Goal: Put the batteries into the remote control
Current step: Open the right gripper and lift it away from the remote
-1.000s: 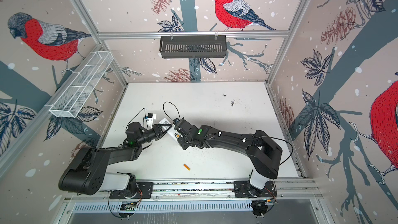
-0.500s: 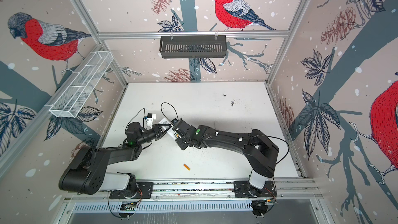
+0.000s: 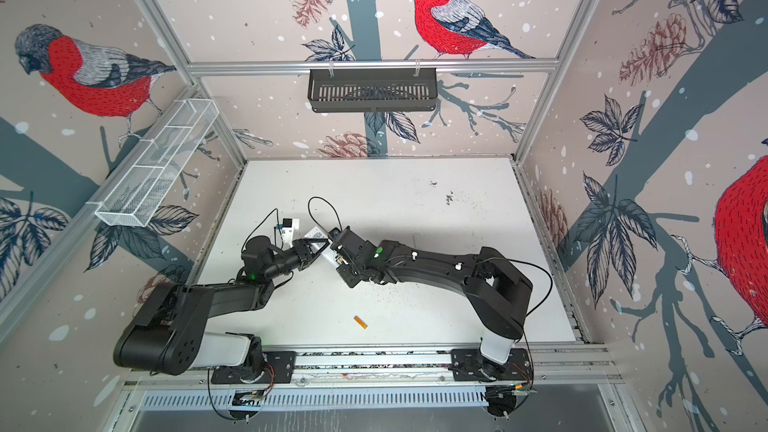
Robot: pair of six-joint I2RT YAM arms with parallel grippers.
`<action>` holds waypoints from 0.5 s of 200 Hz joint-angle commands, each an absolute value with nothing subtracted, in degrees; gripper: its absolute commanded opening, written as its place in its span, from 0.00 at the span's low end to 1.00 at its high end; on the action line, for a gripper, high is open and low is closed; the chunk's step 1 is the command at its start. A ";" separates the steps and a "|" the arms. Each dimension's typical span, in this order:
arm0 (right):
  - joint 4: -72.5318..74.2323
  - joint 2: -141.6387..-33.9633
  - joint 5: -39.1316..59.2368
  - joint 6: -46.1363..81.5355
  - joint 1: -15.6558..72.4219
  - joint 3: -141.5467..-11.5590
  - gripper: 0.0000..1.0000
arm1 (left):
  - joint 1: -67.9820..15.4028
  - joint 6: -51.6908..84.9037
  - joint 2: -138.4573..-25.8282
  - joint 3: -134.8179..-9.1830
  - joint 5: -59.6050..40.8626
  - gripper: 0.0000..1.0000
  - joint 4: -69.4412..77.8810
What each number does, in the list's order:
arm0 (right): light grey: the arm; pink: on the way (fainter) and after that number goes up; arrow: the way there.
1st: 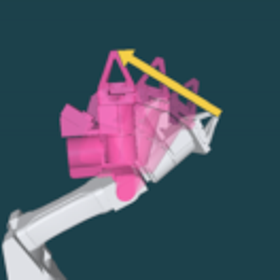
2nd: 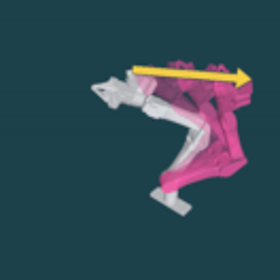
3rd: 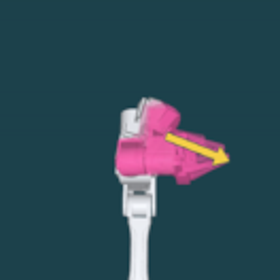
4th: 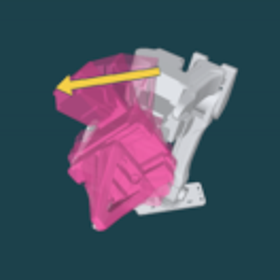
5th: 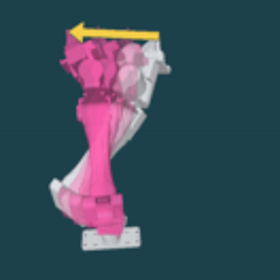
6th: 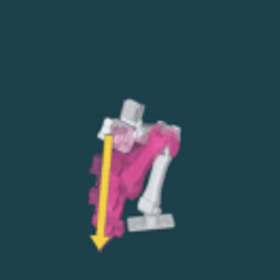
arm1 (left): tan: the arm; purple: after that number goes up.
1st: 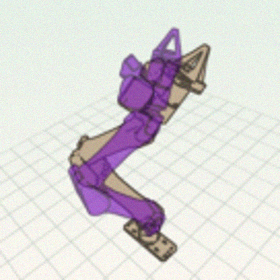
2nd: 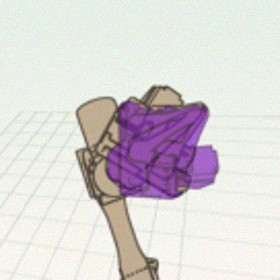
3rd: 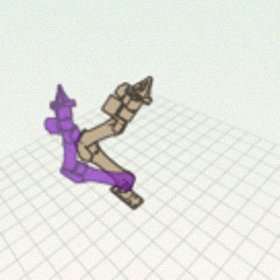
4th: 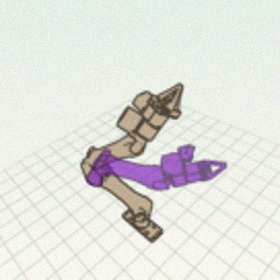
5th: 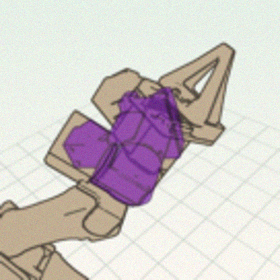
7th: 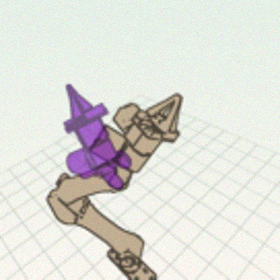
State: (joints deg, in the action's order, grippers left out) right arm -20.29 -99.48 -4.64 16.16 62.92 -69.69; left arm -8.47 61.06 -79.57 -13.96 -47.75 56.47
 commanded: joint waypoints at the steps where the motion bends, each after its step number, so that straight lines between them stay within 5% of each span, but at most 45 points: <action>1: -19.93 -97.75 -5.37 15.53 62.56 -69.30 0.12 | -8.44 62.43 -79.80 -14.30 -51.47 0.00 61.94; 38: -19.22 -88.64 -4.80 15.11 61.49 -64.40 0.20 | -8.51 61.46 -80.49 -14.32 -51.58 0.00 62.31; 100: -16.92 -78.84 4.95 14.72 57.64 -57.04 0.52 | -12.21 57.08 -79.30 -15.77 -53.03 0.00 61.68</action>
